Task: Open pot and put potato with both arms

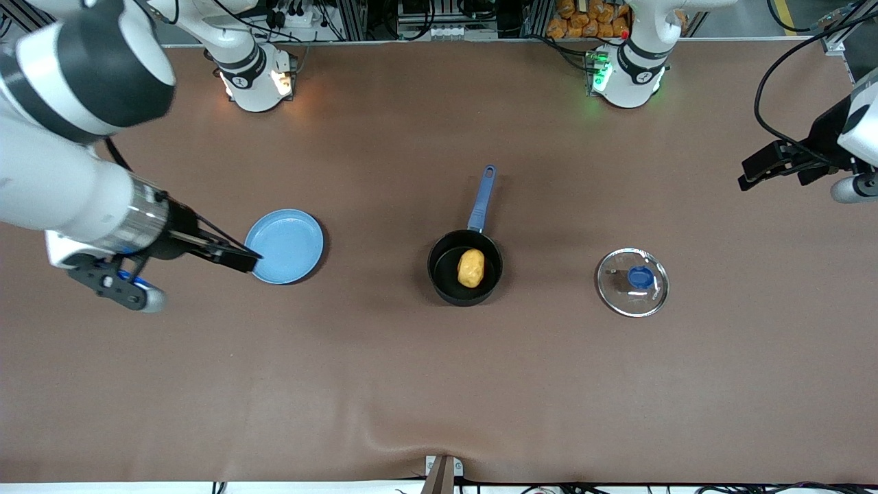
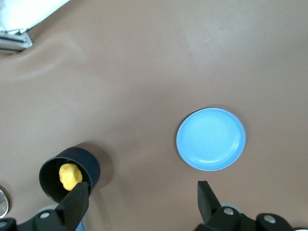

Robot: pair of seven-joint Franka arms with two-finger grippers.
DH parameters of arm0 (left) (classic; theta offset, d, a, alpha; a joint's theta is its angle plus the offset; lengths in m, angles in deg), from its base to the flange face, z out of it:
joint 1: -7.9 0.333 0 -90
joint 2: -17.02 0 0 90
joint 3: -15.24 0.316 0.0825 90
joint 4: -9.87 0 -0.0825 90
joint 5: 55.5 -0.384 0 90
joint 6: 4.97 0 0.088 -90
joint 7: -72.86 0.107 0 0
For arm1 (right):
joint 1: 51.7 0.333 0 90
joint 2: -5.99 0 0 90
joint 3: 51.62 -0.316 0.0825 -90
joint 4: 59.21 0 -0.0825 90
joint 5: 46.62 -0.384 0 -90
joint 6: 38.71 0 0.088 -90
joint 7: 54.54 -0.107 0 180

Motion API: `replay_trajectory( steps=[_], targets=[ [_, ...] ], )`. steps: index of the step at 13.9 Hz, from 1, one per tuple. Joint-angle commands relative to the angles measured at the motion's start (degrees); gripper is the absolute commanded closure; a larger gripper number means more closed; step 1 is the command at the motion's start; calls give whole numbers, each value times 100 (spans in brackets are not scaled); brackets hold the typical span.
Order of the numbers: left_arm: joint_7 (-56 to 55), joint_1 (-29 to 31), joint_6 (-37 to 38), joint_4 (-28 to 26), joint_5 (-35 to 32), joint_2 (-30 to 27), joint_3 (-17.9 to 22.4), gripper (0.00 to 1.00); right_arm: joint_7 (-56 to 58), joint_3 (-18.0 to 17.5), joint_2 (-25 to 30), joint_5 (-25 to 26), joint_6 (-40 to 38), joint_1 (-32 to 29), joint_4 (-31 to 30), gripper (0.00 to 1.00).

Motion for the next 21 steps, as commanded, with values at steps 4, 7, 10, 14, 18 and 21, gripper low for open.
replay_trajectory(
  steps=[4, 7, 10, 14, 18, 21],
  targets=[
    [50, 7, -42, 52, 157, 26, -28, 0, 2091, 57, 853, 538, -378, -470, -391, 0],
    [49, 6, -42, 61, 210, 17, -37, 0, 2246, 356, 1634, 514, -318, -488, -1408, 0],
    [58, 32, -42, 61, 297, 17, -28, 0, 2351, 567, 2820, 453, 567, -497, -3218, 0],
    [67, 76, -33, 17, 298, 61, -28, 0, 3159, 796, 2991, 435, 368, -488, -3329, 0],
    [23, 59, -42, 43, 298, 96, -28, 0, 3178, 761, 3086, 558, 272, -435, -3450, 0],
    [23, 59, -42, 43, 289, 96, -28, 0, 3178, 761, 3149, 558, 306, -426, -3531, 0]
  ],
)
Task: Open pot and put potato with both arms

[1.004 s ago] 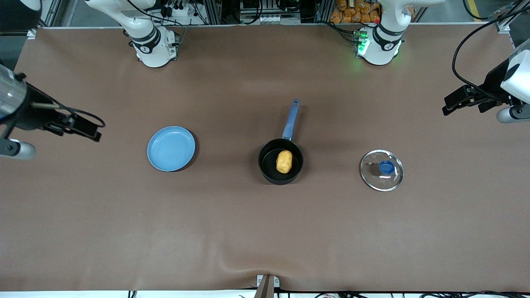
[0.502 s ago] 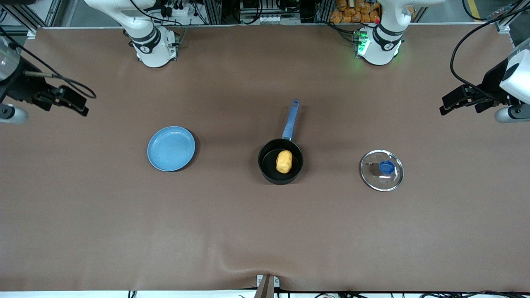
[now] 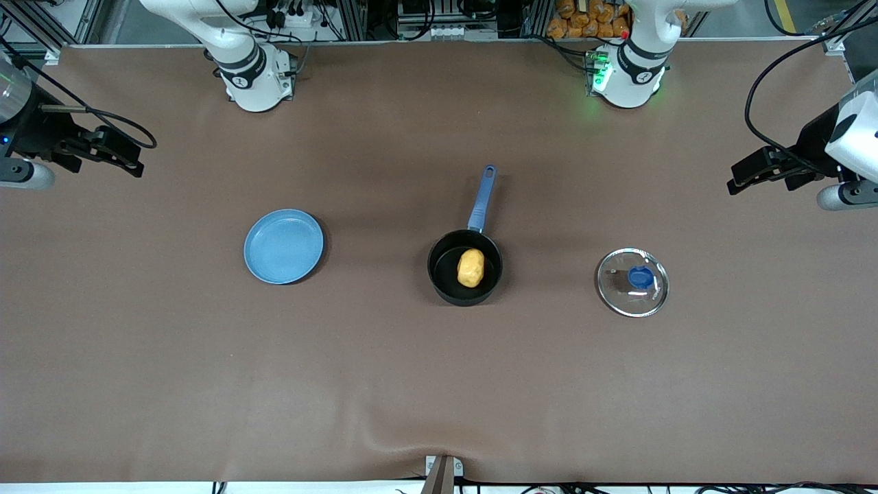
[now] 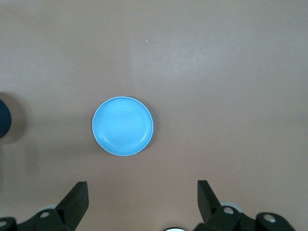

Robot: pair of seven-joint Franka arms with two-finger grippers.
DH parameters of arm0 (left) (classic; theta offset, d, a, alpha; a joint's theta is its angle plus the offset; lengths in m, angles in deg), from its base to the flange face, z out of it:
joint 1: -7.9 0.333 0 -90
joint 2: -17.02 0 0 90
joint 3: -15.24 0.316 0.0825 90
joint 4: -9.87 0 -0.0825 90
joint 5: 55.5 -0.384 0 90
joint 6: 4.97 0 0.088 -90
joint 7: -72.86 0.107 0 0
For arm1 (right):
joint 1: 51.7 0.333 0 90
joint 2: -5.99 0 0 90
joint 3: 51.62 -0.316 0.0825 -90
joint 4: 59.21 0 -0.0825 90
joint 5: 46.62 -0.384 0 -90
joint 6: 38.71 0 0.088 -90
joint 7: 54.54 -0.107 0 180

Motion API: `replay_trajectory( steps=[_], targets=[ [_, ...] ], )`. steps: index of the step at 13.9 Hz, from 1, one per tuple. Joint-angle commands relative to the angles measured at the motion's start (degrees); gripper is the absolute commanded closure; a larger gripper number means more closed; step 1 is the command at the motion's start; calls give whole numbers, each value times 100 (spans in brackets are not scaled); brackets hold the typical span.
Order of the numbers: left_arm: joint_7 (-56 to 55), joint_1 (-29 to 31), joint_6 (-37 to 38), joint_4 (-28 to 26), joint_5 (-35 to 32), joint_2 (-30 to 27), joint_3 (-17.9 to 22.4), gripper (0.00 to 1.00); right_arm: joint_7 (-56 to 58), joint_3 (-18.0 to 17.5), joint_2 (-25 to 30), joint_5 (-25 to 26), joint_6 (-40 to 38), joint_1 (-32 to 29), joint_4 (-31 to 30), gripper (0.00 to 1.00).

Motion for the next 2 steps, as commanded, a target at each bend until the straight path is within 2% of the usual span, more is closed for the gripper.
replay_trajectory(
  steps=[1, 2],
  targets=[
    [22, 23, -17, 43, 130, 8, -2, 0, 72, -25, 257, 123, 73, -2, -269, 0],
    [13, 23, -17, 52, 130, 8, -2, 0, 72, -25, 265, 123, 81, 24, -287, 0]
  ],
)
